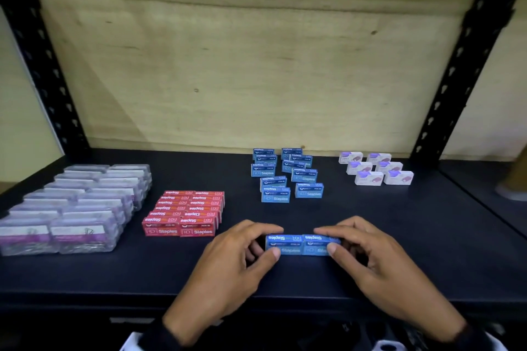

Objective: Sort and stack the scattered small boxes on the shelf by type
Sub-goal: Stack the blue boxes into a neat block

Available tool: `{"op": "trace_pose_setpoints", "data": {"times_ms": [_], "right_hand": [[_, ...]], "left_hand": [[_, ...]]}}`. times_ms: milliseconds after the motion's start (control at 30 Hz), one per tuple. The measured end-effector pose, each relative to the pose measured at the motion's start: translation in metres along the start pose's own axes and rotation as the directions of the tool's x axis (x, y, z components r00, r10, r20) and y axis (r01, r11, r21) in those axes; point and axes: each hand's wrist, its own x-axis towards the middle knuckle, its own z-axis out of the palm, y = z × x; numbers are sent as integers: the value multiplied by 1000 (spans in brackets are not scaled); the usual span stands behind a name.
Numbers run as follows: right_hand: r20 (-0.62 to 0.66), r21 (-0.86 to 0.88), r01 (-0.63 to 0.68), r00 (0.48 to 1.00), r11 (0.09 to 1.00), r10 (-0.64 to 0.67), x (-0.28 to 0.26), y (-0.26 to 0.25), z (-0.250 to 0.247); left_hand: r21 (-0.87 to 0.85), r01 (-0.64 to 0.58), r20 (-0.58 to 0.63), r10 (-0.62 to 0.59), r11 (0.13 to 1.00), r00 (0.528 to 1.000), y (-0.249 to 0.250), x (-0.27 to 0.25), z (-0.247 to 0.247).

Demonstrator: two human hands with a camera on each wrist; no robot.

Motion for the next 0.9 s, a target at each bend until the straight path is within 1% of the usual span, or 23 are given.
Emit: {"op": "trace_pose_setpoints", "data": {"times_ms": [67,133,167,200,267,333,433,500,567,633,700,800,900], "right_hand": [[-15,19,-9,1000,1000,9,0,-2,-2],[-35,72,-41,998,997,44,-1,-4,-4],[-27,96,-59,998,994,61,-1,-6,-7],[-6,105,-75,997,992,76,-1,-8,-10],[43,68,-81,996,994,78,0,-15,-25],[90,-13,-52,995,999,53,5,-25,-46],[158,-141,-16,987,990,39,22,-44,-77],[208,-221,-13,976,975,60,41,-52,-90],[271,-330,20,960,944,75,65,-52,-97],[319,-438,41,941,898,113,90,-43,-97],[351,-520,66,926,851,142,112,-27,-90],[382,-607,78,901,791,205,138,-4,-74],[405,-645,72,876,761,261,153,9,-62]], "left_hand": [[-18,13,-9,-14,1000,1000,-1,-1,0],[-100,49,-7,-50,994,999,3,-1,-3],[-128,69,8,-69,989,998,6,0,-6],[-119,75,25,-73,990,997,9,0,-11],[8,52,53,-52,999,997,17,6,-25],[172,6,68,-18,985,997,28,16,-45],[401,-48,110,4,915,994,46,43,-70],[496,-85,176,-4,864,984,56,65,-81],[580,-124,276,-51,805,960,59,88,-87],[656,-161,369,-128,737,921,57,108,-89],[692,-192,434,-189,696,881,52,124,-88],[700,-238,504,-231,673,832,45,141,-80],[693,-261,531,-231,672,815,40,150,-68]]}}
